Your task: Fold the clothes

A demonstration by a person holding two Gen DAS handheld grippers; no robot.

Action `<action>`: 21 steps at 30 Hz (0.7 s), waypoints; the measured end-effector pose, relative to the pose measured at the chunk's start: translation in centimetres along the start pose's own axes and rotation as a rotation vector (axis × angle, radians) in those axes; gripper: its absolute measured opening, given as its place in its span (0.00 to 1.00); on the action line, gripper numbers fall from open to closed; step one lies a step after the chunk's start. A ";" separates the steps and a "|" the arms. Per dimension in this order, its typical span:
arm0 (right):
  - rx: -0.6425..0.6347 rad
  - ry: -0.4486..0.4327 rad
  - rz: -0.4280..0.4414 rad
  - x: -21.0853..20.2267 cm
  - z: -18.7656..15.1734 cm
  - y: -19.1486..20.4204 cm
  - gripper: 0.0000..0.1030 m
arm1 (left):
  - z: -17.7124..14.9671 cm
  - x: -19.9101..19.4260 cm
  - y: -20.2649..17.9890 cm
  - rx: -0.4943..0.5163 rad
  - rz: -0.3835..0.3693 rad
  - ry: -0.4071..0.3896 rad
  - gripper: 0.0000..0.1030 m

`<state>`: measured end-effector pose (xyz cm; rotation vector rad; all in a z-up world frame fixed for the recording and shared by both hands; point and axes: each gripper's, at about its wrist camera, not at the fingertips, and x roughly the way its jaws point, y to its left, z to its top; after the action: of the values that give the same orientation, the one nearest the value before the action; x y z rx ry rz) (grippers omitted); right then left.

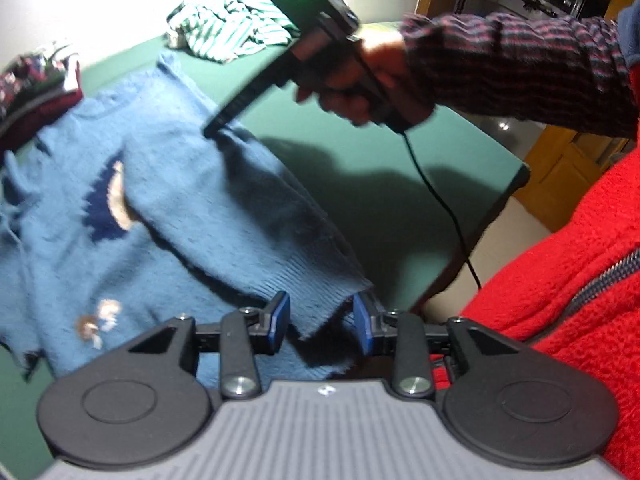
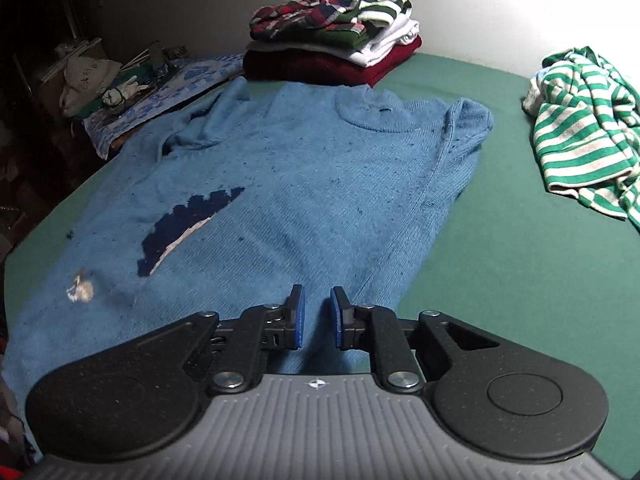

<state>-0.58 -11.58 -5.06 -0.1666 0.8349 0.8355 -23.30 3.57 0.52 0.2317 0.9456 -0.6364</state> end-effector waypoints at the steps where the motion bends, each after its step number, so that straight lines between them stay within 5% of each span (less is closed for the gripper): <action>1: 0.004 -0.004 0.015 -0.4 -0.3 0.3 0.15 | 0.2 0.3 0.0 0.000 0.008 -0.008 0.31; 7: -0.092 -0.003 0.002 -1.4 -3.9 4.1 0.16 | 1.3 3.6 0.3 0.010 0.000 -0.024 0.31; 11: -0.100 -0.003 -0.034 -2.0 -4.4 5.2 0.30 | 0.8 5.4 0.3 0.021 -0.054 0.013 0.35; 17: 0.015 -0.016 -0.072 -4.2 -5.8 7.1 0.25 | 0.4 4.9 0.5 0.030 -0.138 0.007 0.39; 21: 0.071 0.029 -0.142 -3.9 -7.4 8.9 0.20 | -0.4 5.0 0.5 0.058 -0.156 0.010 0.54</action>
<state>-12.74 -11.07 -5.74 -0.1738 0.8683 0.6713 -21.11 2.14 -3.80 0.2146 0.9619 -0.8078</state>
